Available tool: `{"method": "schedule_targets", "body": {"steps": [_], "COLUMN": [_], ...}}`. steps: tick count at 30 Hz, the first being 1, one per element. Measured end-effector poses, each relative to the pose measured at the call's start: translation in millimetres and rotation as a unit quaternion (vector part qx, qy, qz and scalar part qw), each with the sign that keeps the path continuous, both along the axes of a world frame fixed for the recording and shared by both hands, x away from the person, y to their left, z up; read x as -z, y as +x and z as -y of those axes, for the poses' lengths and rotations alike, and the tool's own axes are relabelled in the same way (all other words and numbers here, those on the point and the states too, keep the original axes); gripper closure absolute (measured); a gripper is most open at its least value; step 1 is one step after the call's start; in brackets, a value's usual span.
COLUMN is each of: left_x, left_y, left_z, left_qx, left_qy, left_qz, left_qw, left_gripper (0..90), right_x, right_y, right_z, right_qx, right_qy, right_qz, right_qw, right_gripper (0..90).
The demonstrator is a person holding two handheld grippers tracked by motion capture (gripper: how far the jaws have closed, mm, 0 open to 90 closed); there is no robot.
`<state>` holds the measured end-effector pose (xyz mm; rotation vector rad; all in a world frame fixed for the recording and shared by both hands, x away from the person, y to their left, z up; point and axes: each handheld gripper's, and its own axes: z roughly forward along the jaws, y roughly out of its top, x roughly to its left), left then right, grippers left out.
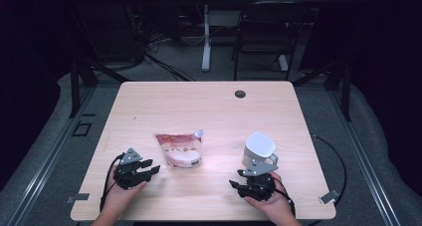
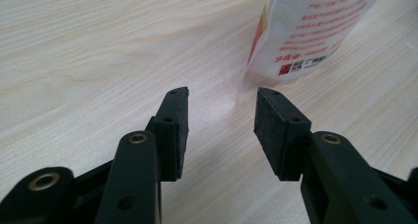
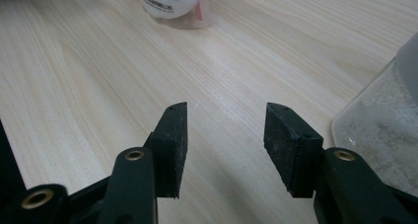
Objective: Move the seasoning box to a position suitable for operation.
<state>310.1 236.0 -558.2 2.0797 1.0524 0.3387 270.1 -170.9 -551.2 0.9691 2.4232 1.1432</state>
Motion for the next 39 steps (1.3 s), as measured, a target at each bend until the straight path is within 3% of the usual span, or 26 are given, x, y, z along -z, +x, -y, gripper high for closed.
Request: {"method": "schedule_targets", "body": {"steps": [12,21,31,39], "left_x": [-1.2,-3.7,-4.0,-4.5], "left_y": [0.0,-1.8,1.2,0.2], "left_z": [-0.4,-1.8,-2.2,-3.9], "left_qx": [-0.003,-0.005,-0.009,-0.011], "left_qy": [-0.003,-0.002,-0.008,-0.009], "left_qz": [0.0,0.007,0.007,0.006], "left_qw": [1.0,1.0,0.9999,0.9999], "left_gripper": [56.9,56.9,56.5,56.5], "right_x": [-6.1,-14.1,-20.1,-20.1], "right_y": [-4.5,-12.7,-28.3,-34.0], "right_z": [4.2,20.0,45.5,67.5], "right_qx": [0.004,0.027,0.069,0.12], "right_qy": [0.017,0.024,0.033,0.032], "right_qz": [0.018,0.023,0.029,0.034], "right_qw": [0.9997,0.9991,0.9967,0.9917], "right_gripper": [52.3,52.8,56.3,57.0]}}
